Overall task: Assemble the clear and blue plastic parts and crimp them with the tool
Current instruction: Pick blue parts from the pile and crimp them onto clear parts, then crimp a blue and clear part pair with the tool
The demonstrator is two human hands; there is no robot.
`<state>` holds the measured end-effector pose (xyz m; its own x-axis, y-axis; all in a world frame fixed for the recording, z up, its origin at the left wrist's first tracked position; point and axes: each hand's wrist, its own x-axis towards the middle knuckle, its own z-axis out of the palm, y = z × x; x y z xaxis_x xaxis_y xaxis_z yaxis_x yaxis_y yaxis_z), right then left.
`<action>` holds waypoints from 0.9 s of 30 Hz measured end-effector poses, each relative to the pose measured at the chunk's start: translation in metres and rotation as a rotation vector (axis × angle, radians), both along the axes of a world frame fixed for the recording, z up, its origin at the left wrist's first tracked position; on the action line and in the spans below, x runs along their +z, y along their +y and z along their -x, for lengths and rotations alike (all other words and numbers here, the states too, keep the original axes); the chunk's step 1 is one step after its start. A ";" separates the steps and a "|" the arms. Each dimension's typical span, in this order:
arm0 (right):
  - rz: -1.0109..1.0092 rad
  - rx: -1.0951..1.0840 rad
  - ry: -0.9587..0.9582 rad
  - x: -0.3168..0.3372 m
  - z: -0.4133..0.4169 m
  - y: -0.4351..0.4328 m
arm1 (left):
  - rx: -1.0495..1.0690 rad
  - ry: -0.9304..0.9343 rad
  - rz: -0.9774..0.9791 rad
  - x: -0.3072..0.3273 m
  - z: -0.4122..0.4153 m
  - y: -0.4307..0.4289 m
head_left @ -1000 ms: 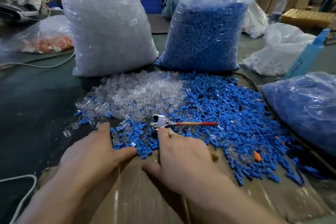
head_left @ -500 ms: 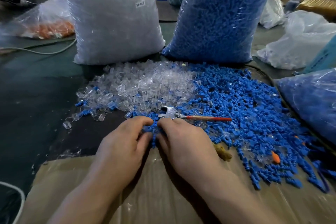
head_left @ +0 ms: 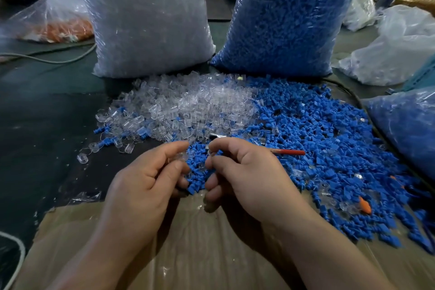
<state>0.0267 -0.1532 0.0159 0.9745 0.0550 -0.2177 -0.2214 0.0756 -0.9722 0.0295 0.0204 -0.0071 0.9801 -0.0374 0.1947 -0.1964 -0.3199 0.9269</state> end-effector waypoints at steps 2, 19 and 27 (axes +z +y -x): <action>-0.087 0.022 0.017 0.001 0.001 0.001 | -0.003 0.008 0.084 -0.001 0.002 -0.001; 0.180 0.001 -0.209 0.012 0.012 -0.007 | 0.027 0.245 0.362 0.018 0.013 -0.011; 0.511 0.049 -0.428 0.011 0.016 -0.004 | 0.032 0.258 0.400 0.017 0.010 -0.017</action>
<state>0.0112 -0.1572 0.0270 0.9797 0.0941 0.1769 0.2002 -0.4179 -0.8862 0.0200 0.0034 0.0096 0.9978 0.0216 -0.0626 0.0610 0.0698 0.9957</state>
